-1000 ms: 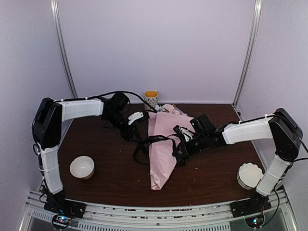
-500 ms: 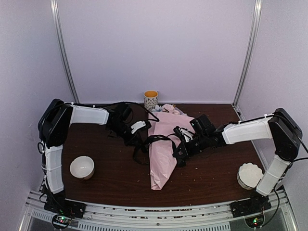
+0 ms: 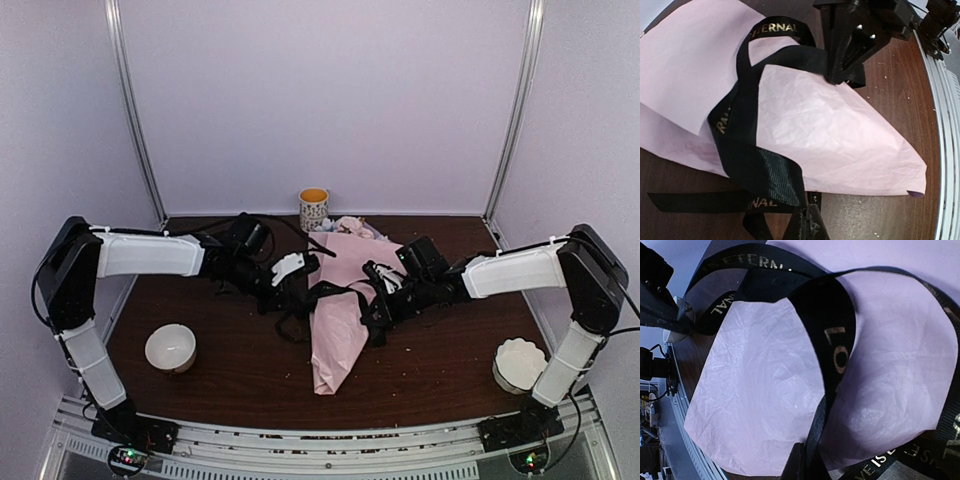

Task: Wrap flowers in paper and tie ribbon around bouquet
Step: Cross the ribbon over the folded bouquet.

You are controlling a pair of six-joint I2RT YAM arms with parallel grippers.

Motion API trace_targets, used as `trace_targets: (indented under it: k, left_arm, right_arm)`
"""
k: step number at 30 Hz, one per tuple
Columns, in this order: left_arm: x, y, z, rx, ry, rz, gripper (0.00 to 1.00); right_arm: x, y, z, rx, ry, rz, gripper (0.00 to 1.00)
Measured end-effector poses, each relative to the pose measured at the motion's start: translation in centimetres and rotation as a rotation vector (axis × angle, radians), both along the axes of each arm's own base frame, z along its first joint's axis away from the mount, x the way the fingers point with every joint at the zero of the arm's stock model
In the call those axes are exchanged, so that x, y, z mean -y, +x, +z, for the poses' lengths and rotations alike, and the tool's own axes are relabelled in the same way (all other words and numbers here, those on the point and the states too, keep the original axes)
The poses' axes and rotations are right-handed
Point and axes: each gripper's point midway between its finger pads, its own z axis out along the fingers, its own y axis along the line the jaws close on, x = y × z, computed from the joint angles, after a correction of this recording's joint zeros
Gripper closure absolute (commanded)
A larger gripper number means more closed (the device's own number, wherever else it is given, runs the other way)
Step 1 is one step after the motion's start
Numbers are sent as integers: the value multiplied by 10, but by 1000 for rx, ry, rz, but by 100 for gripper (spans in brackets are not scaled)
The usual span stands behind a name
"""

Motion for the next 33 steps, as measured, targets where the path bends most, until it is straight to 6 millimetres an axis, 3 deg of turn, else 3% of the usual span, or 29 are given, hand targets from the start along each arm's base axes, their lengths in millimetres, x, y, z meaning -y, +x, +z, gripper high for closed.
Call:
trace_targets:
  k: [2, 3, 7, 8, 12, 18, 19, 21, 22, 23, 27, 29, 31, 33]
  left_arm:
    - [7, -10, -1, -6, 1, -28, 99]
    - [10, -16, -3, -15, 6, -45, 85]
    - [20, -50, -17, -45, 74, -136, 7]
    - [22, -58, -19, -44, 99, -153, 3]
    - [19, -67, -7, 59, 150, -157, 2]
    - [-17, -39, 79, 402, -58, 3, 3]
    - [-21, -29, 89, 431, -95, 33, 12]
    - [-29, 1, 97, 455, -127, 105, 50]
    - [-33, 19, 93, 443, -118, 143, 63]
    - [-35, 36, 84, 427, -93, 168, 66]
    - [-34, 111, 34, 331, 36, 262, 66]
    - [-37, 122, 2, 284, 99, 277, 65]
    - [-42, 119, -27, 233, 160, 274, 63]
    - [-43, 115, -46, 199, 205, 260, 51]
  right_arm:
    - [1, 1, -1, 0, -2, -3, 100]
    - [1, 1, -2, -2, -4, -4, 100]
    - [2, 2, -4, -5, -9, -10, 100]
    - [2, 3, -4, -5, -10, -11, 100]
    - [3, 5, -4, -3, -12, -16, 100]
    - [3, 5, -3, -2, -12, -16, 100]
    - [3, 6, -2, -1, -12, -16, 100]
    - [3, 6, -3, -3, -13, -17, 100]
    - [3, 6, -3, -4, -14, -18, 100]
    - [4, 7, -3, -4, -15, -19, 100]
    - [5, 7, -4, -6, -19, -19, 100]
    - [5, 7, -4, -5, -20, -18, 100]
    - [5, 7, -4, -3, -21, -16, 100]
    - [5, 7, -4, -3, -22, -15, 100]
